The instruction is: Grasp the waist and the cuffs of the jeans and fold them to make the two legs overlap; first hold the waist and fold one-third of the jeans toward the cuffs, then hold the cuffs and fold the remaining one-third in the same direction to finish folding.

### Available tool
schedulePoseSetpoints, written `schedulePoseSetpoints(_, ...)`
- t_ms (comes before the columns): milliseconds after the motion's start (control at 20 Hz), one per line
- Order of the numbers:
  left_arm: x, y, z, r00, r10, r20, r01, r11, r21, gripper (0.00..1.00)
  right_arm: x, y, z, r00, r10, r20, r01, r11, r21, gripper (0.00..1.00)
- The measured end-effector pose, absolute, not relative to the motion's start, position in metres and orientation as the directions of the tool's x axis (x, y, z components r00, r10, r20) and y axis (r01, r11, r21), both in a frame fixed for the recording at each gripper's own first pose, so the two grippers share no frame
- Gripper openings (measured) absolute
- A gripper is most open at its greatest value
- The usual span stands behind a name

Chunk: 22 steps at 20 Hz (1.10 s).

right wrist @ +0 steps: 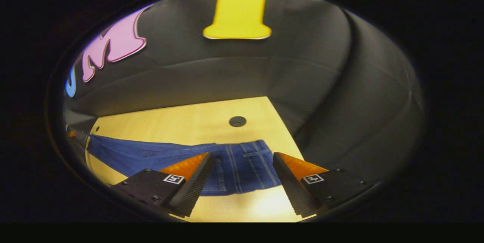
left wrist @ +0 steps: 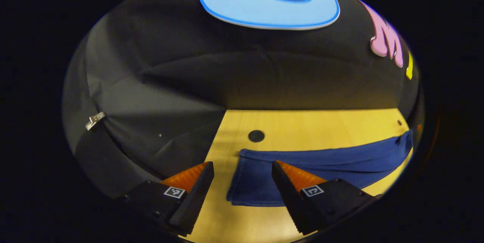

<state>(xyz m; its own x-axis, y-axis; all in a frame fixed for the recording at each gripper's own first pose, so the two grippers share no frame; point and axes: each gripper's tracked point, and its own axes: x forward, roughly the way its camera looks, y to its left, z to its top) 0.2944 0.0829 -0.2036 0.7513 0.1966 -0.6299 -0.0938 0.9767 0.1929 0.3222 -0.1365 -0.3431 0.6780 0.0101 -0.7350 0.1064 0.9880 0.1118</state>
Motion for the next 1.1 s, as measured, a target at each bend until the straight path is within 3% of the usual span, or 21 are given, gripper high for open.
schedulePoseSetpoints(150, 0.266, 0.054, -0.186, 0.783, 0.148, -0.604, -0.023, 0.977, 0.210, 0.96, 0.288, -0.166, -0.363, 0.602, -0.024, -0.798, 0.286, 0.940, 0.188, 0.93)
schedulePoseSetpoints(200, 0.257, 0.043, -0.185, 0.788, 0.129, -0.602, 0.000, 0.978, 0.210, 0.96, 0.279, -0.171, -0.369, 0.573, -0.022, -0.820, 0.346, 0.913, 0.217, 0.98)
schedulePoseSetpoints(500, 0.209, -0.007, -0.176, 0.789, 0.044, -0.613, 0.058, 0.988, 0.145, 0.97, 0.258, -0.171, -0.420, 0.481, -0.003, -0.877, 0.640, 0.684, 0.349, 0.99)
schedulePoseSetpoints(650, 0.201, -0.013, -0.179, 0.782, 0.044, -0.622, 0.079, 0.982, 0.169, 0.97, 0.256, -0.168, -0.446, 0.430, -0.009, -0.903, 0.688, 0.650, 0.322, 0.98)
schedulePoseSetpoints(900, 0.205, -0.041, -0.176, 0.786, 0.020, -0.618, 0.126, 0.973, 0.191, 0.97, 0.277, -0.144, -0.456, 0.435, 0.030, -0.900, 0.706, 0.609, 0.361, 0.98)
schedulePoseSetpoints(950, 0.205, -0.048, -0.178, 0.783, 0.015, -0.621, 0.142, 0.969, 0.203, 0.97, 0.286, -0.148, -0.457, 0.456, -0.008, -0.890, 0.712, 0.602, 0.360, 0.99)
schedulePoseSetpoints(1000, 0.207, -0.056, -0.179, 0.781, 0.011, -0.624, 0.158, 0.964, 0.214, 0.97, 0.285, -0.145, -0.459, 0.456, -0.010, -0.890, 0.716, 0.598, 0.360, 0.89)
schedulePoseSetpoints(1050, 0.207, -0.062, -0.181, 0.780, 0.004, -0.625, 0.172, 0.960, 0.220, 0.97, 0.282, -0.149, -0.459, 0.461, -0.024, -0.887, 0.716, 0.600, 0.356, 0.95)
schedulePoseSetpoints(1100, 0.207, -0.069, -0.184, 0.776, 0.000, -0.631, 0.182, 0.958, 0.223, 0.97, 0.279, -0.150, -0.461, 0.469, -0.014, -0.883, 0.709, 0.603, 0.366, 0.75)
